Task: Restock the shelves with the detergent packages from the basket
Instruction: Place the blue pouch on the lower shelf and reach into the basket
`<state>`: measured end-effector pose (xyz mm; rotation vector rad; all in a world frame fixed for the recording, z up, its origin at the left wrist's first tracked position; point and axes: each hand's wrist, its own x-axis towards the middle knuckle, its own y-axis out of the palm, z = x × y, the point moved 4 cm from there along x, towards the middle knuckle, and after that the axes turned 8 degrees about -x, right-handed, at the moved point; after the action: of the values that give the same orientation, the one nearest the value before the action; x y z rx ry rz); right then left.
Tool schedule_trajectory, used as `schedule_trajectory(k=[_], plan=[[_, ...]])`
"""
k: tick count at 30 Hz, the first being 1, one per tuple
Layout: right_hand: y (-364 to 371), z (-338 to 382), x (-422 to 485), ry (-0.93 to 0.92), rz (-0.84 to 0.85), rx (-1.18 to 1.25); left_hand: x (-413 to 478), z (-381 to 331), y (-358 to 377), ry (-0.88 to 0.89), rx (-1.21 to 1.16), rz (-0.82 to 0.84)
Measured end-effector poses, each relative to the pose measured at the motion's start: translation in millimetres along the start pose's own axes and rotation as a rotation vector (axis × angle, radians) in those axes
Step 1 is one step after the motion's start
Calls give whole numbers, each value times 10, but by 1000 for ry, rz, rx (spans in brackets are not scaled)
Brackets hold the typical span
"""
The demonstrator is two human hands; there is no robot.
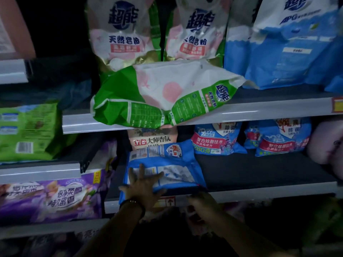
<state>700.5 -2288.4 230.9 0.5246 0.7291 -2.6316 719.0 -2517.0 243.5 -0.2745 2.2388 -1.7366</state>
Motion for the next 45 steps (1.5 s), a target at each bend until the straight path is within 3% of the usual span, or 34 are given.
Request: schedule_trajectory(k=[4, 8, 15, 18, 23, 27, 35, 37, 40, 42, 45], plan=[[64, 57, 2, 1, 54, 146, 3, 10, -129, -49, -76, -194], [102, 184, 21, -15, 51, 335, 43, -64, -223, -67, -272, -286], [-21, 457, -182, -95, 143, 753, -501, -826, -221, 102, -573, -412], [-220, 298, -286, -105, 33, 804, -715, -1207, -44, 253, -667, -424], [-790, -162, -420, -5, -50, 832, -885, -1787, 324, 303, -609, -403], [-1385, -334, -471, -76, 6, 876, -976, -2294, 196, 482, -666, -439], [-2409, -207, -169, -184, 77, 905, -585, -3162, -110, 561, -551, -507], [-2554, -380, 62, -138, 32, 820, -415, -3266, -34, 571, -412, -439], [-2547, -914, 345, 131, -80, 520, -197, -3368, 329, 579, -201, -22], [-2468, -1225, 391, 239, -92, 456, -144, -3363, 478, 559, -317, 183], [-2414, -1315, 189, 286, -156, 413, -135, -3227, 561, 492, -494, 213]])
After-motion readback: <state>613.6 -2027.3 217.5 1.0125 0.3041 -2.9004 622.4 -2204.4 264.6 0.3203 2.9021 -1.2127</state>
